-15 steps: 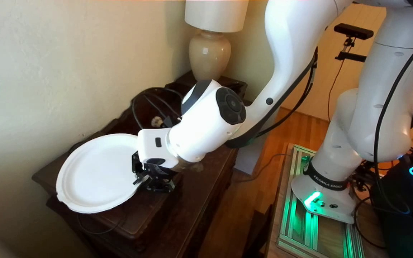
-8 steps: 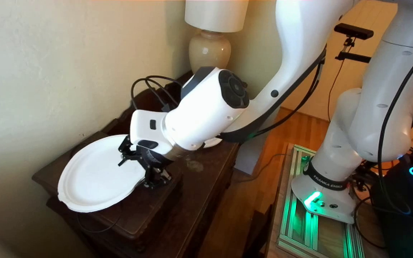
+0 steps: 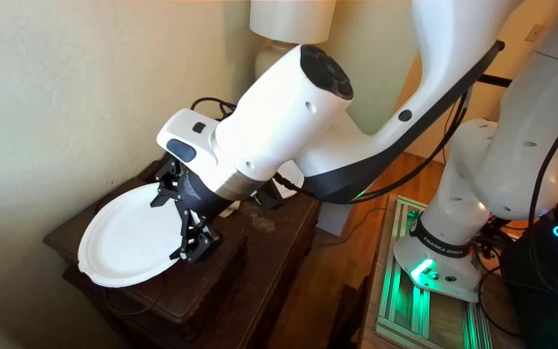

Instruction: Put one plate to the left

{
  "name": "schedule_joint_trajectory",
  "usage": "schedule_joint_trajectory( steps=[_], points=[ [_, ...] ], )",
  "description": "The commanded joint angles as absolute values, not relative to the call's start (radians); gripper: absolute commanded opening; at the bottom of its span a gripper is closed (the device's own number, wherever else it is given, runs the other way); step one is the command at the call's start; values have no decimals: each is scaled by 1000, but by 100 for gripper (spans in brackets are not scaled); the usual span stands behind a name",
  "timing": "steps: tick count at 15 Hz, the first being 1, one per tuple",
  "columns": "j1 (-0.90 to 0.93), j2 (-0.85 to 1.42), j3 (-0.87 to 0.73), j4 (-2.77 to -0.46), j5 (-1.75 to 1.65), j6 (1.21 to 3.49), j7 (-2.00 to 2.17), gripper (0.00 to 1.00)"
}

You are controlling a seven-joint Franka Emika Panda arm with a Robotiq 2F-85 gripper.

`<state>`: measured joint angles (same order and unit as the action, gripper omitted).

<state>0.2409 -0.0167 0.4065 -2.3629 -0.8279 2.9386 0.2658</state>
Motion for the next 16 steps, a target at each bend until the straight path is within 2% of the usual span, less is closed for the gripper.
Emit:
schedule_joint_trajectory(
  steps=[1,8,15,16],
  points=[
    [304,-126,392,-2426,-553,2911,263,100],
    [361,-468,353,-2577,-79,2790,289,100],
    [355,-864,203,-2764,-37,2539,442,100],
    [307,-725,272,-2670,-26,2587,370,100]
  ],
)
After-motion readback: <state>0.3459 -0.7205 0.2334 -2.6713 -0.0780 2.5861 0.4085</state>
